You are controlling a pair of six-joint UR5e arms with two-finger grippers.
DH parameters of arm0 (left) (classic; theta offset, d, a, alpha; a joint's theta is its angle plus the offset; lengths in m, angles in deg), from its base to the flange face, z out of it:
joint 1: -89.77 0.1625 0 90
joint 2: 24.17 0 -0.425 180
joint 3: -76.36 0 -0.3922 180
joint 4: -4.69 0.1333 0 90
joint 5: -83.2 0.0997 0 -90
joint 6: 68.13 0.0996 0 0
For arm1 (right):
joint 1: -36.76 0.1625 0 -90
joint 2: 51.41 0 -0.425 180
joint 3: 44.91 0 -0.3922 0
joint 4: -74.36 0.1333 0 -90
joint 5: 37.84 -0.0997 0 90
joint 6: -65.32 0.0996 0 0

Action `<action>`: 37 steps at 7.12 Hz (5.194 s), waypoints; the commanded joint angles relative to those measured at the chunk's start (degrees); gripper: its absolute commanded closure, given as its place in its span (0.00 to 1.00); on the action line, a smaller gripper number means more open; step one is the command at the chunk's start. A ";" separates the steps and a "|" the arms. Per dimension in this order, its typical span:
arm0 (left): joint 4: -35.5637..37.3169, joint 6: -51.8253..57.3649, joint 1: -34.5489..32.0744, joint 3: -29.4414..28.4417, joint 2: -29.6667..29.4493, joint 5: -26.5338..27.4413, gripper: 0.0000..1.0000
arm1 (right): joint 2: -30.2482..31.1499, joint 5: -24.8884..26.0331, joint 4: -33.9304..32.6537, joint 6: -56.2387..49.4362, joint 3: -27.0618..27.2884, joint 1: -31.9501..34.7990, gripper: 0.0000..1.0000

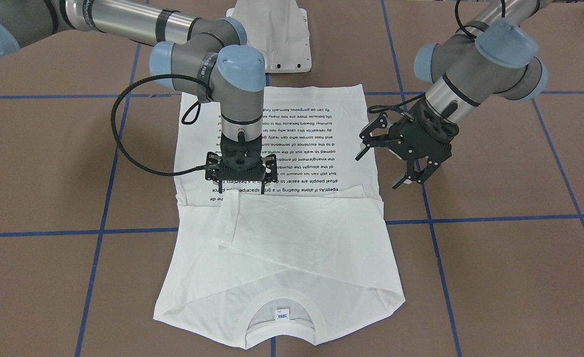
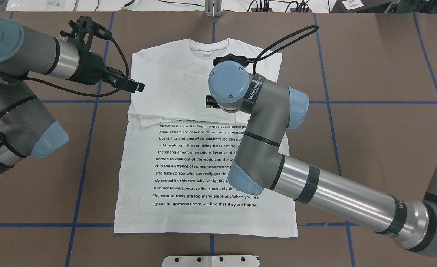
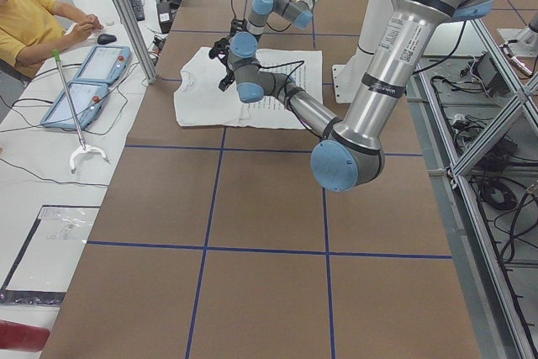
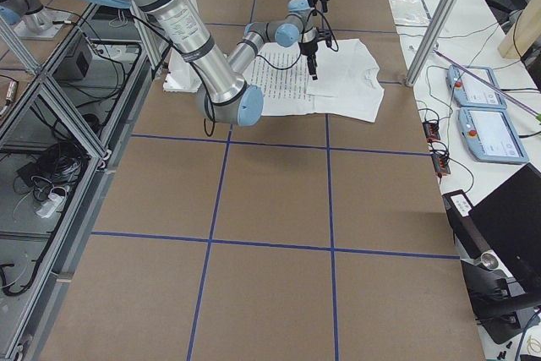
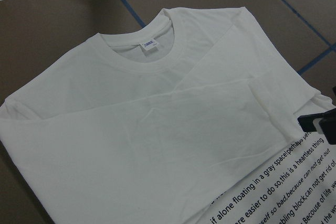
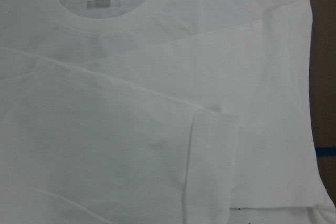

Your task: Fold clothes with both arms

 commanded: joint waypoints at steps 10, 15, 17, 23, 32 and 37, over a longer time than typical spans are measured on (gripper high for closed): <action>-0.26 -0.74 0.52 -0.20 0.06 0.28 0.00 | 9.31 3.39 -5.55 -11.68 4.33 0.70 0.00; -0.35 -1.53 0.61 -0.03 -0.03 0.28 0.00 | 15.66 3.04 -8.30 -15.91 14.27 2.90 0.00; -0.09 -9.38 0.95 1.29 -0.20 0.63 0.00 | 19.51 -0.98 -7.86 -15.41 24.87 3.17 0.00; 0.97 -31.10 20.96 25.08 22.87 20.74 0.00 | 45.06 4.92 17.87 10.23 41.61 -9.70 0.00; 11.77 -51.80 47.28 21.69 24.85 42.65 0.16 | 51.61 15.69 17.80 20.37 44.80 -21.96 0.00; 14.67 -51.54 47.19 21.16 22.65 42.56 0.28 | 51.44 15.69 17.80 20.37 44.71 -22.05 0.00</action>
